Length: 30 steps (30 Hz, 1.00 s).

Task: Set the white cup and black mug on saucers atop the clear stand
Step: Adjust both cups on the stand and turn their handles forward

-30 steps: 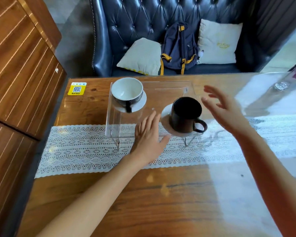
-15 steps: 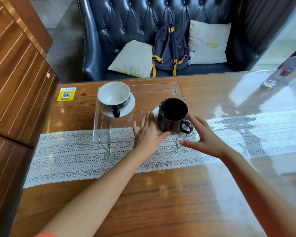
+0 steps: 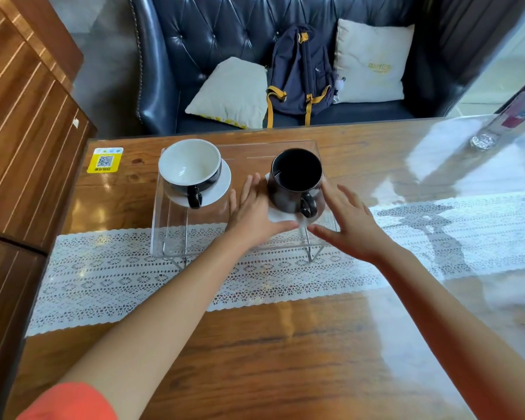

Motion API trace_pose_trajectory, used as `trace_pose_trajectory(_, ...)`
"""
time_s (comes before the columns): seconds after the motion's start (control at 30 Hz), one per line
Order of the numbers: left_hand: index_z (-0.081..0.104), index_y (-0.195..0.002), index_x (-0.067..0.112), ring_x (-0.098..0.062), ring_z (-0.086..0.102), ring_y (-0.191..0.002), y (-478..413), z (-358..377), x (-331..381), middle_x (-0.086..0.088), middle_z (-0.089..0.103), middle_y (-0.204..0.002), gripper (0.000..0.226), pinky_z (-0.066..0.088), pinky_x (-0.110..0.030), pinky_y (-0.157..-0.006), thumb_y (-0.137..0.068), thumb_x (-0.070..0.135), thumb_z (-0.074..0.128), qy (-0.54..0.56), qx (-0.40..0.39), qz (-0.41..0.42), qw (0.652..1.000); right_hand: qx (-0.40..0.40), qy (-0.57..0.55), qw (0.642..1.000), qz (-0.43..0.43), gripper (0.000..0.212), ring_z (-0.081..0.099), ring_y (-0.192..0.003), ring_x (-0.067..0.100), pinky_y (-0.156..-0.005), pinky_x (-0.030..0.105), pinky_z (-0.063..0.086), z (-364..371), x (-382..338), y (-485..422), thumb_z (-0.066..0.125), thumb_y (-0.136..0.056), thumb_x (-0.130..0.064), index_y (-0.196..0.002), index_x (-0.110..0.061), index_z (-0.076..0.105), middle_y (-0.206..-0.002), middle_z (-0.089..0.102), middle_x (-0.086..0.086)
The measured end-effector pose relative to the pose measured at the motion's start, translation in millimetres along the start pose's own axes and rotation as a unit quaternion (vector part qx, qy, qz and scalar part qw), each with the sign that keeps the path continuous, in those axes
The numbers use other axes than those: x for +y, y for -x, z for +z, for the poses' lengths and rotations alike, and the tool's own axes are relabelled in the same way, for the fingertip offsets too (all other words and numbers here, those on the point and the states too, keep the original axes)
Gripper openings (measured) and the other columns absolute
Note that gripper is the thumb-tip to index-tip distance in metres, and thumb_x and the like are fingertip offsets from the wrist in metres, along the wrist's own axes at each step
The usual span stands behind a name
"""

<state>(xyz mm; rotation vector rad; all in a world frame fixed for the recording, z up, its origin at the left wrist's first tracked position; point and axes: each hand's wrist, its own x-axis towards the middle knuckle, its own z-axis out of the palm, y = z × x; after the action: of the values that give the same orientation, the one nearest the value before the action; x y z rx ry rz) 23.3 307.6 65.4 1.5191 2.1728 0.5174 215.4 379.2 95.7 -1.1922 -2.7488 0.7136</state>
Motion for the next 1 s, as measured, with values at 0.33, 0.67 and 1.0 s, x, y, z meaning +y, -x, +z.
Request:
trace_pose_trajectory(0.33,0.014,-0.148,0.012,-0.019,-0.003,-0.148,-31.2,8.3,15.5,-0.009,0.006,-0.161,0.109,-0.007,-0.048,-0.116,-0.067,0.068,0.062,0.045,0.104,-0.078,0.99,-0.003,-0.03,0.998,0.051,0.073,0.0,-0.148,0.032,-0.117,0.055,0.016,12.6,-3.2,-30.7,0.051,-0.086,-0.055,-0.149,-0.034,0.021,-0.162,0.002,0.01)
trace_pose_trajectory(0.67,0.015,-0.145,0.012,-0.019,-0.005,-0.148,-34.6,6.3,9.8,-0.009,0.003,-0.161,0.109,0.001,-0.047,-0.118,-0.065,0.064,0.067,0.086,0.112,-0.066,0.988,0.107,-0.208,0.969,0.075,0.061,0.017,-0.145,0.03,-0.115,0.054,0.024,30.8,-18.1,-22.6,0.057,-0.089,-0.034,-0.145,-0.029,0.033,-0.156,0.023,0.013)
trace_pose_trajectory(1.0,0.018,-0.145,0.012,-0.022,0.0,-0.148,-35.9,10.1,7.2,-0.011,0.006,-0.16,0.108,-0.005,-0.044,-0.116,-0.064,0.062,0.069,0.083,0.134,-0.066,0.985,0.173,-0.21,0.957,0.096,0.034,0.019,-0.142,0.031,-0.115,0.046,0.018,25.9,-31.0,-18.3,0.057,-0.09,-0.033,-0.123,-0.023,0.063,-0.153,0.028,0.016)
